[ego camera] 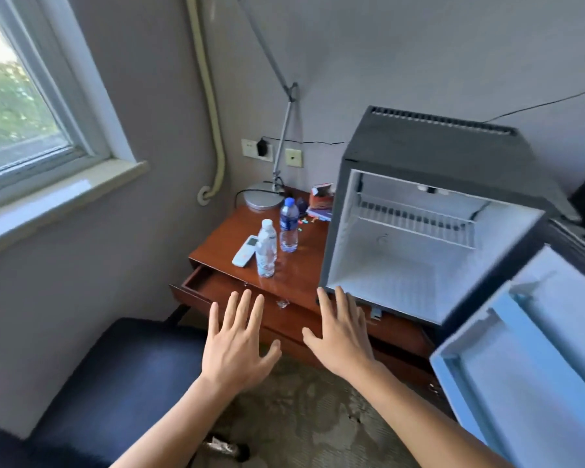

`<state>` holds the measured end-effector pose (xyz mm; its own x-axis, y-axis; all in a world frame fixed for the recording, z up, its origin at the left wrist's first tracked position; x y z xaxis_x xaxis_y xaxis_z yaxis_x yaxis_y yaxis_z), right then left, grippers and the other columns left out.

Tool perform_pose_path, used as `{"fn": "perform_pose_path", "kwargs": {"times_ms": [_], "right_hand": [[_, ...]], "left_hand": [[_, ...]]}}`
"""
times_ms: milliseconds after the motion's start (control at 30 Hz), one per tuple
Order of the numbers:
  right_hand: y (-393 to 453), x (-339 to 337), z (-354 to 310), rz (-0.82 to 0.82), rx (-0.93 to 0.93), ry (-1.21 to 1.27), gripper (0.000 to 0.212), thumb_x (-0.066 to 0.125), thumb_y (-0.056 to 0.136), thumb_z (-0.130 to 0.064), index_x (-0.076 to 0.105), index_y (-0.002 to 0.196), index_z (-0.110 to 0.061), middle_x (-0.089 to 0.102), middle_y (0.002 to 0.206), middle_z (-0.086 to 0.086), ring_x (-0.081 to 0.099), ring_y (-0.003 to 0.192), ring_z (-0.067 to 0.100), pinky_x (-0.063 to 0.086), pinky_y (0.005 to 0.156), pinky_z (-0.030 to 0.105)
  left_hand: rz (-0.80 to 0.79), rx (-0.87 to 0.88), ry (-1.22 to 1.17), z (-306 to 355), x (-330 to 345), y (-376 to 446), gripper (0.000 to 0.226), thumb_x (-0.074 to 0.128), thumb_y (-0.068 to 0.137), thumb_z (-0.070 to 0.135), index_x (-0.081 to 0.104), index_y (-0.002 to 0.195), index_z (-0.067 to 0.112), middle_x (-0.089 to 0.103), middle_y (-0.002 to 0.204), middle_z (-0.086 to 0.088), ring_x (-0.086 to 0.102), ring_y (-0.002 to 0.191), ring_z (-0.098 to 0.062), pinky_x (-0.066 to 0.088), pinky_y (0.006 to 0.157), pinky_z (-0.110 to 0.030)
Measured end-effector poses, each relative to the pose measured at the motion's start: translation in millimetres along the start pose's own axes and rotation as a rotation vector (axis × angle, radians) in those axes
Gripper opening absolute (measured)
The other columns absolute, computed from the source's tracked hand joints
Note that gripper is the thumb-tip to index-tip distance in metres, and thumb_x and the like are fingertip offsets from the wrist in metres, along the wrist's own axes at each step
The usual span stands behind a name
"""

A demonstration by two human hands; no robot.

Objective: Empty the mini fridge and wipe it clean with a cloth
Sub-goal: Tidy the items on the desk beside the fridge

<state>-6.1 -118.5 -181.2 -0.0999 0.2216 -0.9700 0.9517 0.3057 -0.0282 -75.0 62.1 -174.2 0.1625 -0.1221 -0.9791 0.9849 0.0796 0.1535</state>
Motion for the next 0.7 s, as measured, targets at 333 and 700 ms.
{"fn": "perform_pose_path", "kwargs": {"times_ms": [333, 700], "right_hand": [[206.5, 66.8, -96.5, -0.050, -0.092, -0.045, 0.083, 0.058, 0.093, -0.048, 0.009, 0.159, -0.033, 0.002, 0.167, 0.013, 0.013, 0.151, 0.038, 0.031, 0.116, 0.057], [331.5, 136.4, -104.3, -0.094, 0.071, -0.034, 0.052, 0.066, 0.092, -0.012, 0.046, 0.139, -0.020, 0.025, 0.146, 0.015, 0.058, 0.112, 0.039, 0.051, 0.089, 0.043]], "left_hand": [[-0.037, 0.014, 0.043, -106.4, 44.0, 115.6, 0.092, 0.048, 0.084, 0.069, 0.031, 0.162, 0.023, 0.022, 0.170, -0.010, 0.016, 0.158, -0.032, 0.006, 0.126, -0.062], [-0.015, 0.028, 0.018, -172.7, 58.8, 152.2, 0.092, 0.053, 0.083, 0.066, 0.032, 0.162, 0.022, 0.026, 0.169, -0.011, 0.014, 0.159, -0.030, 0.011, 0.126, -0.061]]}}
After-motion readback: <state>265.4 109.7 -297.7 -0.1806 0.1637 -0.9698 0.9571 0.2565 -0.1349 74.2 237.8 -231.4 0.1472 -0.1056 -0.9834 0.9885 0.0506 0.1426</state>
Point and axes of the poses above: each hand's wrist, its own y-axis towards the middle knuckle, its own x-axis out of the palm, z = x × y, the point moved 10 cm from there along y, towards the middle knuckle
